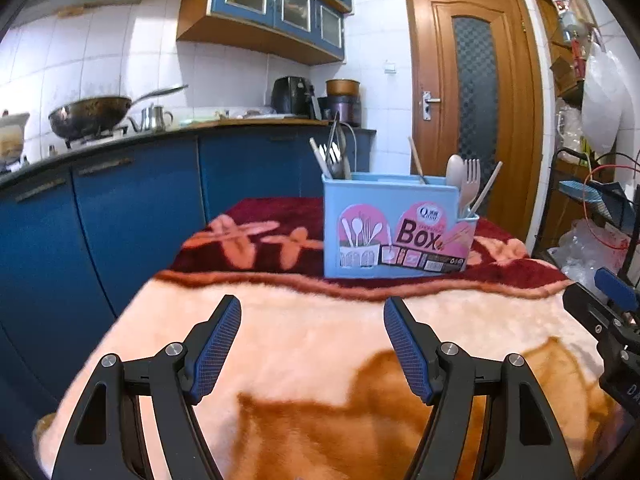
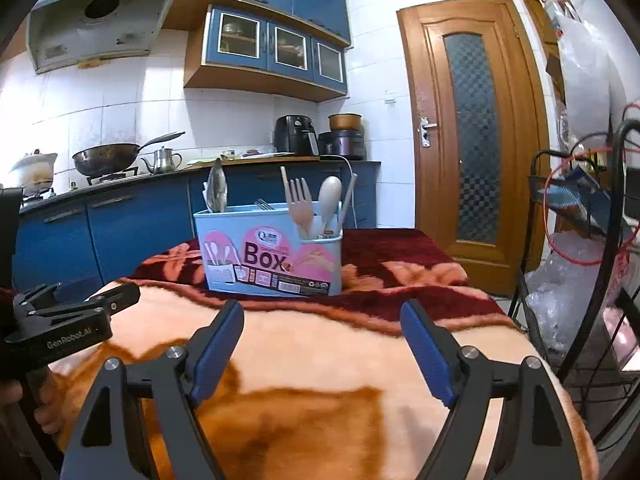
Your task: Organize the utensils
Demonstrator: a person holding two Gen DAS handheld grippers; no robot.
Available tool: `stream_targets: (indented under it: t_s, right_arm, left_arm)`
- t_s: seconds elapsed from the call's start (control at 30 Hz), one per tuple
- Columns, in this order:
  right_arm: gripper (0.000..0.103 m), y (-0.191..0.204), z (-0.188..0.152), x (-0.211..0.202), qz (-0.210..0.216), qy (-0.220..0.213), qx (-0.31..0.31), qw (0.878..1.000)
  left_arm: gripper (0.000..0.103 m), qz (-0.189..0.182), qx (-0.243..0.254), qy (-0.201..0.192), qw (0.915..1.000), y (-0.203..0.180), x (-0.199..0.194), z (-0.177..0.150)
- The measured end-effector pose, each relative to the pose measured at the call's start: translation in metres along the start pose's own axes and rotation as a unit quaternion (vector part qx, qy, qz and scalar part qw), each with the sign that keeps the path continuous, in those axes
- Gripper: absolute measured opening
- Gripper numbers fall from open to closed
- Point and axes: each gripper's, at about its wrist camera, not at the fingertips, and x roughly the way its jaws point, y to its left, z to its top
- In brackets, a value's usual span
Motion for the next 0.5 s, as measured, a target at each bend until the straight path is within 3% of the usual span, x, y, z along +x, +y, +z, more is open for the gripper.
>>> stream_targets:
  t_s: [0.5]
  right_arm:
    - [0.083, -0.005, -0.0058, -0.001, 0.005, -0.008, 0.012, 1.0]
  left_arm:
    - [0.075, 0.005, -0.01, -0.004, 0.9999, 0.0001, 0.0003, -0.005]
